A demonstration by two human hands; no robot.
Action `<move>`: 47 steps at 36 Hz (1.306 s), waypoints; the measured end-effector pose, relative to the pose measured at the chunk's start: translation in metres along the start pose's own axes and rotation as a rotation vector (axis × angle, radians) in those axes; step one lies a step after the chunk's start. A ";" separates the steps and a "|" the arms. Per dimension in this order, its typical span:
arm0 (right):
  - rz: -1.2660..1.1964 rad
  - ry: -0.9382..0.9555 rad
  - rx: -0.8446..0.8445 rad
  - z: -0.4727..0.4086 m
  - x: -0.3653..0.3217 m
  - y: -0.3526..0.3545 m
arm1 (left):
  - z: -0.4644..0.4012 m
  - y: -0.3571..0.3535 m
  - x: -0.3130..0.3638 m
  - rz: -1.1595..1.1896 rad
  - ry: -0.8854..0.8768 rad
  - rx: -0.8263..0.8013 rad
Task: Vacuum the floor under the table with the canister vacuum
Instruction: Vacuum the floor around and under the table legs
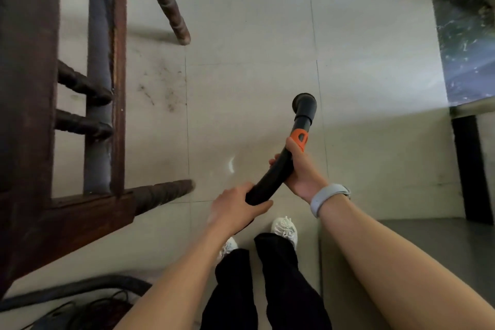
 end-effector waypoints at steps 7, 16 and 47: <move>-0.043 -0.014 -0.078 0.057 -0.020 -0.040 | 0.038 0.047 0.030 0.113 0.034 0.033; 0.114 -0.073 -0.127 0.050 -0.118 -0.105 | -0.003 0.092 0.099 0.565 0.185 0.219; 0.803 0.040 -0.069 -0.130 -0.337 -0.279 | -0.253 0.240 0.167 0.830 0.276 0.470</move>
Point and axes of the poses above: each hand's wrist, its own z-axis away from the middle knuckle, its own y-axis out of the back of the hand, x = y × z, the point moved 4 cm from there along -z, towards the middle knuckle, and after that the axes turned 5 degrees about -y, right-handed, at the moved point
